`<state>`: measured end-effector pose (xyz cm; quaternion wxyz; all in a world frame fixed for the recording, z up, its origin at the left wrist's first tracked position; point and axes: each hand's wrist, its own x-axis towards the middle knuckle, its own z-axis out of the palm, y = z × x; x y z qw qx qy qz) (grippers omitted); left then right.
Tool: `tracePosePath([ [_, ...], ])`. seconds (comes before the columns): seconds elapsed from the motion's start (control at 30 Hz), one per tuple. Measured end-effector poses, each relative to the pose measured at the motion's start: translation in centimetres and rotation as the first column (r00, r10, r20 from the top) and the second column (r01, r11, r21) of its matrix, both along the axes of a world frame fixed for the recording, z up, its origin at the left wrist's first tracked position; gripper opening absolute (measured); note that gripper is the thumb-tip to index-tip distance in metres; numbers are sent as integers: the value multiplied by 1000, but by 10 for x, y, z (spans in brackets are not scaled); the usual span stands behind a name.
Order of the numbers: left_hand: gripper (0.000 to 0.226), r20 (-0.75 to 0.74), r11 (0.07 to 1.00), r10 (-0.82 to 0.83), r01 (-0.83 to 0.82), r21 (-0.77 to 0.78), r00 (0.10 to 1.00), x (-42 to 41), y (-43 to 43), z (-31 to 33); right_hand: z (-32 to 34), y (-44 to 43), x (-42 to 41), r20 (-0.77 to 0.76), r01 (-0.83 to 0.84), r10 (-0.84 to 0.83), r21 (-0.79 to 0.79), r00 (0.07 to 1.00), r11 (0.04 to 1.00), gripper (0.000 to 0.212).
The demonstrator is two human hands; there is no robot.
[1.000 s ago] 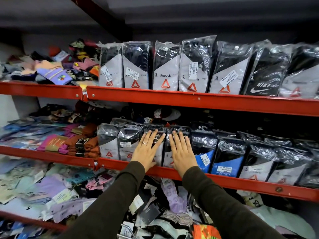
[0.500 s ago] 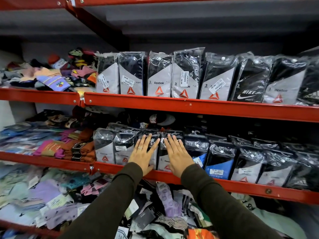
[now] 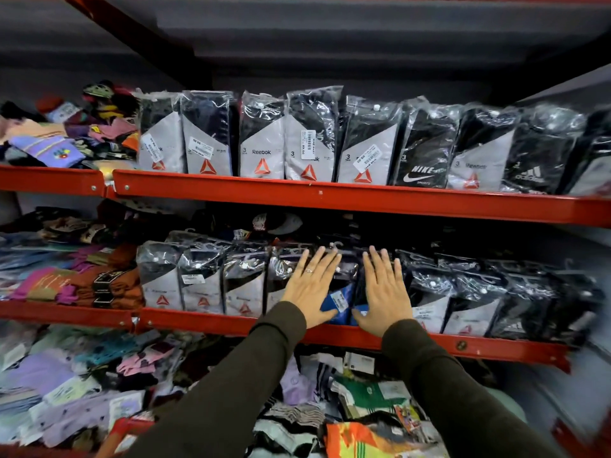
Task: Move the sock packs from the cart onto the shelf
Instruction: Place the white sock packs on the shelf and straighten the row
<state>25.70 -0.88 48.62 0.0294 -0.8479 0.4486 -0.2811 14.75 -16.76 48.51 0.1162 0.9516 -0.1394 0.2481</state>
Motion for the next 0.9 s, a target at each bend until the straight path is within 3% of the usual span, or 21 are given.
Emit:
tracePosePath([
  [0.2,113,-25,991,133,-133,13,991,-6,-21,-11,-9,-15,-6,-43,2,-5,-59,999,998,112],
  [0.47,107,7,986,165,-165,-10,986,-11,-20,-15,-9,-12,-5,-57,22,-27,-76,998,997,107],
  [0.67,93,-112,974,-131,107,-198,985,-1,0,1,4,-12,-2,35,-46,47,-25,998,999,100],
  [0.73,98,-55,972,-78,64,-226,995,8,15,5,10,-5,5,101,-110,112,-32,988,993,91],
  [0.9,118,-192,969,170,-199,-145,967,28,44,1,12,30,31,51,-232,238,-92,970,968,81],
])
